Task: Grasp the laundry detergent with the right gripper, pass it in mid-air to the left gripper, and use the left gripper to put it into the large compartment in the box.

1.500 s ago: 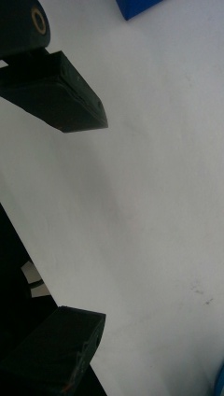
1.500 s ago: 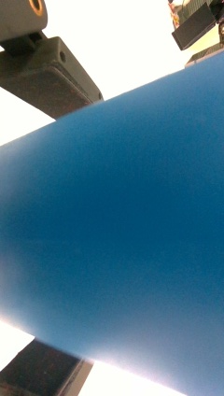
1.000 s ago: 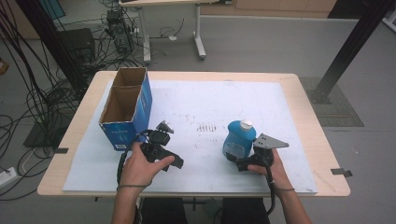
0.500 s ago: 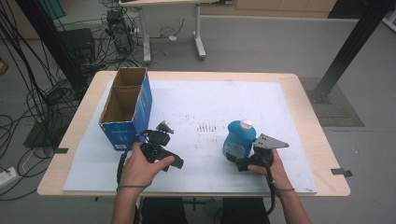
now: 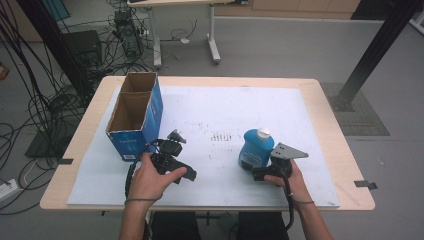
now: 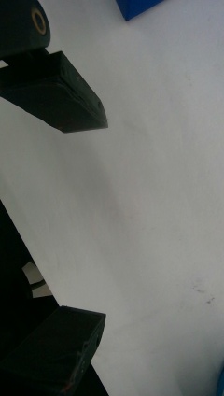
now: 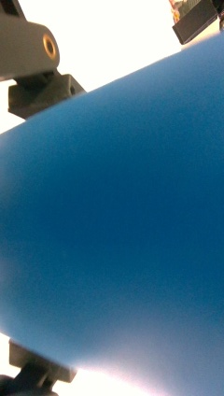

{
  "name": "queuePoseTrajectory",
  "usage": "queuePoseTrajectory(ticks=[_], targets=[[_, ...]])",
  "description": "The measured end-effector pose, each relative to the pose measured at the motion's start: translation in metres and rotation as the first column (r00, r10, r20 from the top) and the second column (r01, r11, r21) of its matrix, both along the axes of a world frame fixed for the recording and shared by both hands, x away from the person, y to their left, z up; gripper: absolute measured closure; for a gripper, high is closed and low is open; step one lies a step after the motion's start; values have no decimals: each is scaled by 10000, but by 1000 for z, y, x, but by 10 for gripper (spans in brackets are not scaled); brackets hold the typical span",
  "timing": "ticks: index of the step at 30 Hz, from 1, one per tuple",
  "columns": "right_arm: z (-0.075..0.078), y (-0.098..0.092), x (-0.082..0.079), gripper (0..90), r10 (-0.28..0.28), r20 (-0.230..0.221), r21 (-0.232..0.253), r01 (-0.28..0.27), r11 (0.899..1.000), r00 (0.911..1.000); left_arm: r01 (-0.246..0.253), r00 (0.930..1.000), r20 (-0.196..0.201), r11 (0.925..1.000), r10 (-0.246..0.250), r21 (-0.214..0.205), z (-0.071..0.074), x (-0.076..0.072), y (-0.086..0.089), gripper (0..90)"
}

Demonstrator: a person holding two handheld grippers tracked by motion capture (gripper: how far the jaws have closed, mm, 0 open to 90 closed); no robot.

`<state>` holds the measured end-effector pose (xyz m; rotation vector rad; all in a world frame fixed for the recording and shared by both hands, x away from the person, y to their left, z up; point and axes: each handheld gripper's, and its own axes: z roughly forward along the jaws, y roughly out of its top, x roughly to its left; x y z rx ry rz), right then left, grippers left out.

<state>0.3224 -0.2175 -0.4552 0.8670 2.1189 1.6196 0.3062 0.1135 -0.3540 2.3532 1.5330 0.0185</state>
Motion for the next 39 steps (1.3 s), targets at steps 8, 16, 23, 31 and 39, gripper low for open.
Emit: queuePoseTrajectory(ticks=[8,16,23,31,39], targets=[[0,2,0,278,161,46,-51,-160,9999,9999,56,10000,-8,10000,-56,1,0,0,0,75],[0,1,0,366,136,69,-57,-136,9999,9999,-17,10000,7,10000,17,-20,0,0,1,75],[-1,0,0,395,94,147,-99,-93,9999,9998,12,10000,9,10000,-12,-26,1,-1,0,75],[-1,0,0,401,107,256,-127,-104,9999,9996,21,10000,28,10000,-21,-7,1,0,0,75],[-1,0,0,403,90,324,-112,-86,9999,9994,26,10000,-8,10000,-26,-27,0,-1,0,75]])
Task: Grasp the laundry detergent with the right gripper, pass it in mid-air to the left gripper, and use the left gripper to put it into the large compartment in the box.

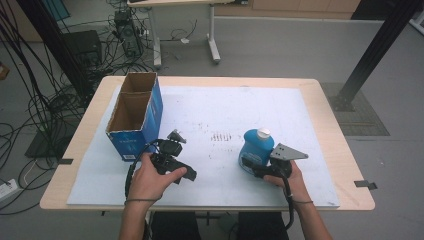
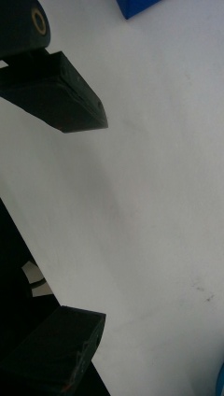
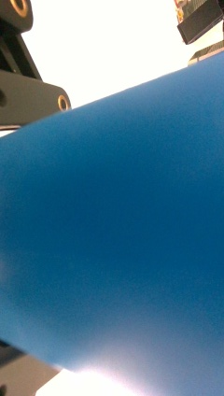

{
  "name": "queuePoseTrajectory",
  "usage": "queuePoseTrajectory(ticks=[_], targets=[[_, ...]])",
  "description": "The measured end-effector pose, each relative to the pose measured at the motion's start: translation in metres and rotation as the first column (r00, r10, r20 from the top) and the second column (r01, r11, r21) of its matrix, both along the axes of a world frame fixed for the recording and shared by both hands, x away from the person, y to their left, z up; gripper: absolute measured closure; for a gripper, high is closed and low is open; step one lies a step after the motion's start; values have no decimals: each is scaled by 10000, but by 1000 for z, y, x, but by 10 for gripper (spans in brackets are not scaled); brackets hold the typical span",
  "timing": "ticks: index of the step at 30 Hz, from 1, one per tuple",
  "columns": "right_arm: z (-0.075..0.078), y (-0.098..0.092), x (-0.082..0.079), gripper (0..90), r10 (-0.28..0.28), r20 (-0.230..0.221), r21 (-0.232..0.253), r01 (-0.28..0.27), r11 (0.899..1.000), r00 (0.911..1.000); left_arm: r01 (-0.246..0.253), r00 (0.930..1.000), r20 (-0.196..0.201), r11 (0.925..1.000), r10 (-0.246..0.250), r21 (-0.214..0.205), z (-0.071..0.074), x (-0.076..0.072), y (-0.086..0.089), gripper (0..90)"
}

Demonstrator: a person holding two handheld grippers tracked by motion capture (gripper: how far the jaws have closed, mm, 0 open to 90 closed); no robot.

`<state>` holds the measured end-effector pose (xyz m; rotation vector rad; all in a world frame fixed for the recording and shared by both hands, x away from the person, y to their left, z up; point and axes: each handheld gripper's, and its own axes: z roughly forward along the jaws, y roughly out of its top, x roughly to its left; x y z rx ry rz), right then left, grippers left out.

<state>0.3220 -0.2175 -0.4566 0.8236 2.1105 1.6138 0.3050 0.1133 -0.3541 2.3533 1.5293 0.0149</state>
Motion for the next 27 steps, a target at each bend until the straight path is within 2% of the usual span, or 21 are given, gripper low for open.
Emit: queuePoseTrajectory(ticks=[27], targets=[[-1,-1,0,407,31,102,45,-31,10000,9999,-89,10000,-5,10000,89,-26,-1,2,-2,76]])
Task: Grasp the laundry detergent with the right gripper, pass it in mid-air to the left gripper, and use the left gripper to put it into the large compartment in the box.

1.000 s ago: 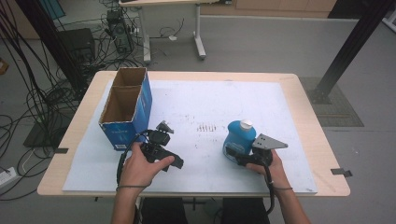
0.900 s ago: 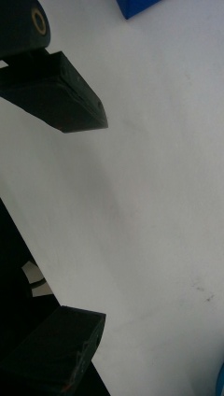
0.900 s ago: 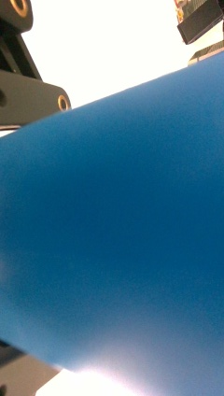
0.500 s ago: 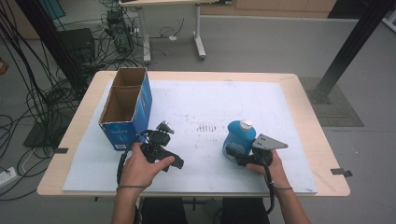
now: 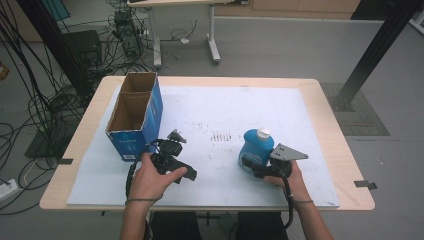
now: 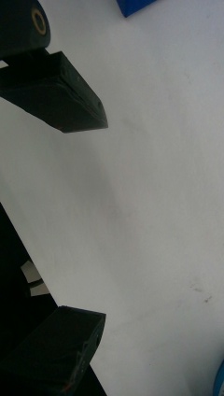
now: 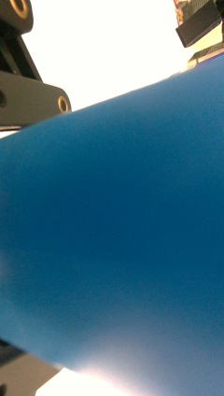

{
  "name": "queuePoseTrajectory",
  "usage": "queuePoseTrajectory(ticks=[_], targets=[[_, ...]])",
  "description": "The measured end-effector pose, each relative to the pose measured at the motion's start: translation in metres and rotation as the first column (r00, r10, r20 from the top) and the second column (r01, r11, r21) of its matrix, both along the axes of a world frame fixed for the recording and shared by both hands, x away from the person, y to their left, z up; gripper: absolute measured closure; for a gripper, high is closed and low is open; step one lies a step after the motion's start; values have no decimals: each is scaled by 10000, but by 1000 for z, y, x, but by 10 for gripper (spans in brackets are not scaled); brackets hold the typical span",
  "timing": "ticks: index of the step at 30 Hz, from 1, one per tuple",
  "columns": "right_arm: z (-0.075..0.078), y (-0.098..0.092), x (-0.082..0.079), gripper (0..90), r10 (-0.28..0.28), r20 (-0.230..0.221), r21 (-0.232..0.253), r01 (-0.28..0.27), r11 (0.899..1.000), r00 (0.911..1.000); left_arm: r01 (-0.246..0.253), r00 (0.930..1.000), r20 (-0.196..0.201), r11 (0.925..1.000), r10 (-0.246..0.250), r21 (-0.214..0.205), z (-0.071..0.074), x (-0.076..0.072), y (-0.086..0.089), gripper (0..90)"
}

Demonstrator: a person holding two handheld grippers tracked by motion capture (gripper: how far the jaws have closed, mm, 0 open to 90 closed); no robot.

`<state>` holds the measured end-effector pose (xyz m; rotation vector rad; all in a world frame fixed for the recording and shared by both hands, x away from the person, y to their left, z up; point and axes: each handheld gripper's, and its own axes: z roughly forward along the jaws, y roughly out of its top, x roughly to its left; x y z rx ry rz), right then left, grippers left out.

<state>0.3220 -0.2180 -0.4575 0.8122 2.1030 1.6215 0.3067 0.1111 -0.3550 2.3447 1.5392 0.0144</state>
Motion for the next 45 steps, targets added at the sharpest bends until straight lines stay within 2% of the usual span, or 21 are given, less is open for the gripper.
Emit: queuePoseTrajectory(ticks=[45], targets=[[0,0,-1,407,-60,41,0,60,10000,10000,69,10000,-6,10000,-69,61,1,1,-3,76]])
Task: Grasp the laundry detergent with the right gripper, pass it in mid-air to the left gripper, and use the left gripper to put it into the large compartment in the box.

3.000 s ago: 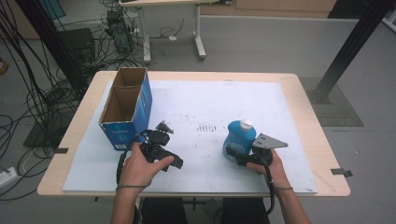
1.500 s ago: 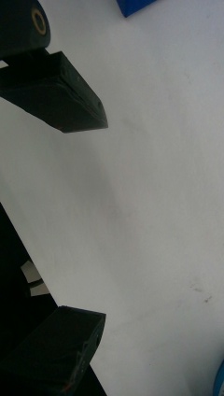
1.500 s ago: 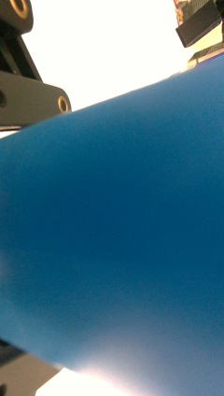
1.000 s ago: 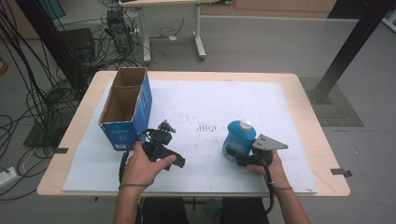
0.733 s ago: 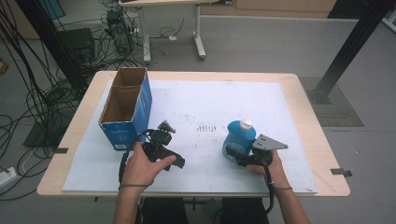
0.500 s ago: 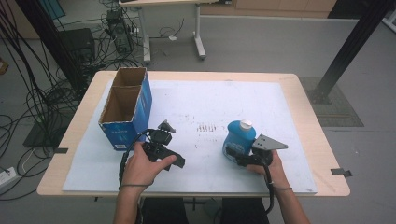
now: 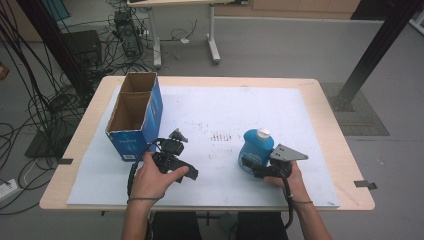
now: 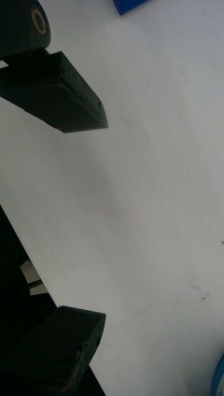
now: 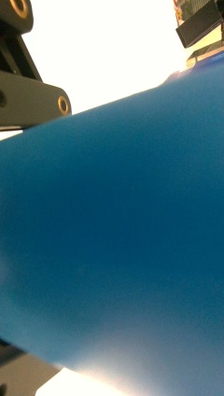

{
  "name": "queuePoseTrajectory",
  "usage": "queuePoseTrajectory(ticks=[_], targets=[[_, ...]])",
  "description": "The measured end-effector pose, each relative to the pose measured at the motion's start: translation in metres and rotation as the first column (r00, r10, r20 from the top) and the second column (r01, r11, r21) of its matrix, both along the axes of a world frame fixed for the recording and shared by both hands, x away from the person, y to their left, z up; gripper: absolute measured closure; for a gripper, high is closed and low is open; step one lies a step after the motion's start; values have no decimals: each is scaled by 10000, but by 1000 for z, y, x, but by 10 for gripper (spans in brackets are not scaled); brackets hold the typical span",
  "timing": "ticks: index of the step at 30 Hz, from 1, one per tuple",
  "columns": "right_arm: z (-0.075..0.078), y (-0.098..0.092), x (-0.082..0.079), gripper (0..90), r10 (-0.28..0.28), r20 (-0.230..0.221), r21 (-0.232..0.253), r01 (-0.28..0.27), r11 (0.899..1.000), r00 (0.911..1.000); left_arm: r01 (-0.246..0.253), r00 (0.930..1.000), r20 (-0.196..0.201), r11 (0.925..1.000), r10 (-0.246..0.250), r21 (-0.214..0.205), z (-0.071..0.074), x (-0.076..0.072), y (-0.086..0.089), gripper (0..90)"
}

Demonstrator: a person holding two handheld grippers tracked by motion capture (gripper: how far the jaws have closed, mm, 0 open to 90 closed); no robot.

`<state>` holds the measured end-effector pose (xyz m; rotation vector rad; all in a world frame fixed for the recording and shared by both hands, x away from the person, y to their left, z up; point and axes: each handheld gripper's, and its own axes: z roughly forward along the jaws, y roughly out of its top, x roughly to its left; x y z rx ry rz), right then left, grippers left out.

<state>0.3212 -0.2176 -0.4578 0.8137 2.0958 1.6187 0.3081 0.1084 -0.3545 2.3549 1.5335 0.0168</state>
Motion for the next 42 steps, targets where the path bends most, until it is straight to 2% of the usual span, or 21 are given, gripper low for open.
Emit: queuePoseTrajectory(ticks=[12,19,25,41,42], targets=[[0,0,0,408,-11,-12,-5,11,10000,10000,-35,10000,-86,10000,35,-22,-4,2,0,76],[0,0,0,408,22,9,-4,-22,10000,10000,109,9998,-148,9999,-108,42,-4,3,0,76],[0,-1,1,409,104,23,-21,-104,9999,9999,313,9994,-109,9995,-314,-27,1,3,3,76],[2,-2,7,413,463,-54,-78,-464,9989,9989,882,9961,87,9960,-883,134,16,5,6,76],[4,-3,9,413,581,-79,90,-580,9983,9983,915,9957,99,9957,-916,133,18,5,6,76]])
